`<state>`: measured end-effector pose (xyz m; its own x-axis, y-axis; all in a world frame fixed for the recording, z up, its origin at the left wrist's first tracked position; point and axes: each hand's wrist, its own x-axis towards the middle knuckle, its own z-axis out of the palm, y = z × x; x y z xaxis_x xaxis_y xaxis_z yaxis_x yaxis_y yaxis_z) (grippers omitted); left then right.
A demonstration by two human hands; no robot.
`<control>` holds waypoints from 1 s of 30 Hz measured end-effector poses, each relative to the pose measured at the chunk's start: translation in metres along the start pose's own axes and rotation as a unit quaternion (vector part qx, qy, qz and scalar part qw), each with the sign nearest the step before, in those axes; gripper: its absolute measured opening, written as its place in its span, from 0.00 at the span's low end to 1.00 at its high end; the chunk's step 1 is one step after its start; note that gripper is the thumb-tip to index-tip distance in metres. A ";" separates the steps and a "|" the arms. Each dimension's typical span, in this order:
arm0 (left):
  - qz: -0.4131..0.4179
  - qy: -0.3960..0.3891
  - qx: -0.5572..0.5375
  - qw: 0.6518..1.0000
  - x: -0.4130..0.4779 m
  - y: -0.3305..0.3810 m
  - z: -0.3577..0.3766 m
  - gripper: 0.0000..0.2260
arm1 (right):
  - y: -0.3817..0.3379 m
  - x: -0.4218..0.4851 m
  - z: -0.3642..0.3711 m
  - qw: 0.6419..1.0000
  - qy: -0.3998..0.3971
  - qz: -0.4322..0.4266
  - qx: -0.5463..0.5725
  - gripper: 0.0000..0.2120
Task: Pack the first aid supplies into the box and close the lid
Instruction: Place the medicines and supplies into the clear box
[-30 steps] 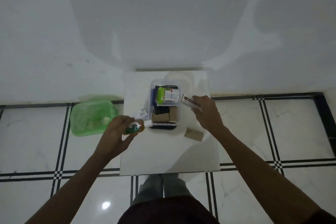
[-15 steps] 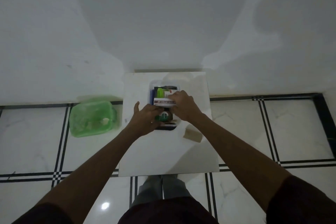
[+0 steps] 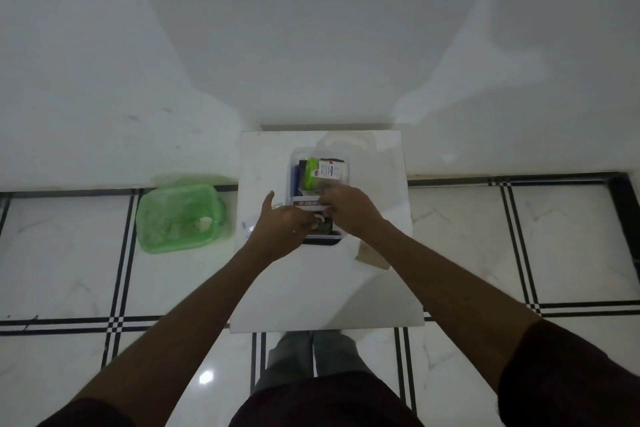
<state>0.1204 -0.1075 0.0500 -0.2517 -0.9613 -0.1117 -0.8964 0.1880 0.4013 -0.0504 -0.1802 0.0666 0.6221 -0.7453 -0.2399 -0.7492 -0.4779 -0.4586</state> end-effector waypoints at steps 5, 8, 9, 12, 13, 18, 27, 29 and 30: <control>-0.044 0.205 -0.098 0.973 -0.027 -0.014 -0.011 0.09 | 0.013 -0.026 -0.002 0.992 0.118 -0.027 -0.035 0.05; -0.107 0.206 -0.133 0.964 -0.042 -0.026 -0.011 0.11 | 0.023 -0.055 -0.002 0.968 0.234 0.071 0.049 0.08; -0.121 0.179 -0.129 0.968 -0.045 -0.031 -0.009 0.13 | 0.028 -0.065 0.001 0.963 0.233 0.113 0.078 0.10; -0.142 0.105 -0.099 0.979 -0.052 -0.038 0.006 0.17 | 0.036 -0.095 0.020 0.961 0.125 0.197 0.145 0.17; -0.151 0.086 -0.098 0.980 -0.052 -0.039 0.010 0.19 | 0.038 -0.103 0.027 0.962 0.093 0.198 0.163 0.20; -0.194 0.005 -0.099 0.976 -0.044 -0.050 0.028 0.21 | 0.036 -0.118 0.054 0.968 0.047 0.185 0.161 0.22; -0.271 0.008 -0.135 0.953 -0.037 -0.058 0.047 0.27 | 0.039 -0.103 0.066 0.980 0.015 0.181 0.078 0.15; -0.284 0.017 -0.139 0.949 -0.035 -0.061 0.050 0.28 | 0.040 -0.101 0.065 0.980 0.014 0.184 0.071 0.13; -0.297 0.021 -0.141 0.944 -0.033 -0.062 0.050 0.30 | 0.041 -0.099 0.065 0.980 0.016 0.185 0.070 0.13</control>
<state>0.1657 -0.0773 -0.0164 0.2849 -0.8884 -0.3600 -0.7410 -0.4423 0.5053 -0.1279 -0.0955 0.0165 0.3050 -0.8705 -0.3864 -0.8823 -0.1056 -0.4587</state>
